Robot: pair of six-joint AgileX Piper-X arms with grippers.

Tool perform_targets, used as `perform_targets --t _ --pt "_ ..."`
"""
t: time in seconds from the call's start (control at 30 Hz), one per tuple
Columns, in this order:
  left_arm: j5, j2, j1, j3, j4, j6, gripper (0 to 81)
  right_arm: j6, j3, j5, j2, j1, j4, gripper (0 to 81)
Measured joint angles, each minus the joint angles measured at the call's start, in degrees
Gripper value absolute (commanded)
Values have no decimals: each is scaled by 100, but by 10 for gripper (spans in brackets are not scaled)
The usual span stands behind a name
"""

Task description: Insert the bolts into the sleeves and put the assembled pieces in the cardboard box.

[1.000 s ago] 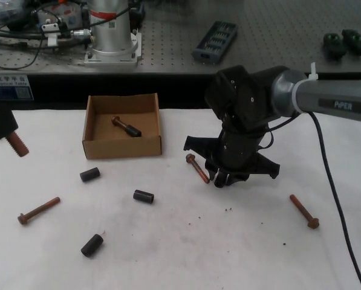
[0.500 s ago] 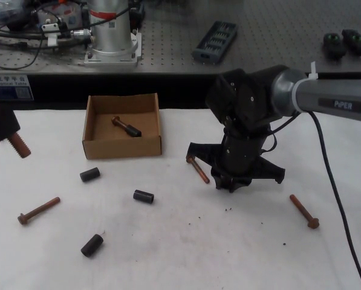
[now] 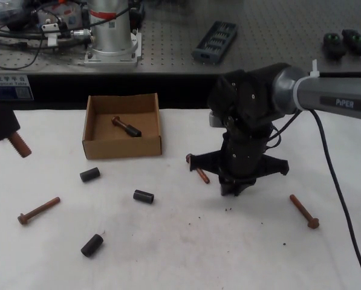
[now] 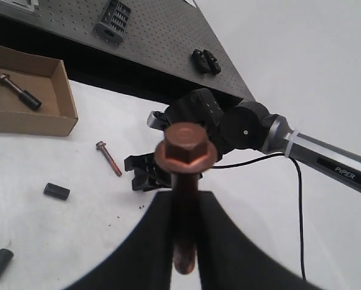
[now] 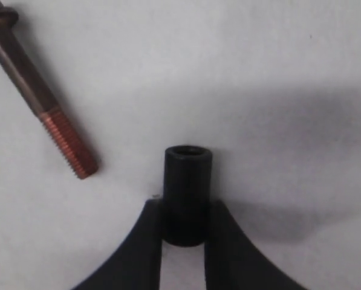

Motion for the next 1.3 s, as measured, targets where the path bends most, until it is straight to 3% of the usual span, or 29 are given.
perform_targets --t 0.2,0.33,0.47,0.53,0.63,0.77,0.87,1.03,1.3 --pt "-489 51 0 0 0 478 6 -1084 95 491 -265 44 259 36" --pt "-403 486 0 0 -185 757 6 -1513 582 580 -1107 58 -151 36" --pt "167 1505 0 0 -1171 808 6 -1717 1286 133 -1916 58 -792 36" --pt "813 1930 0 0 -2229 673 6 -2014 2082 -384 -2614 74 -1321 36" --pt "1219 2357 0 0 -2886 473 6 -2233 3020 -1006 -3363 88 -2056 37" --pt "1894 3167 0 0 -3958 24 6 -2604 4483 -2100 -4234 89 -3930 37" --pt "2051 3457 0 0 -4296 -186 6 -2703 5274 -2606 -4387 89 -5228 37" --pt "2284 3752 0 0 -4688 -498 6 -2735 5983 -2857 -4267 89 -6575 37" --pt "3026 4329 0 0 -5155 -944 6 -2762 6241 -3370 -4038 89 -7325 37"
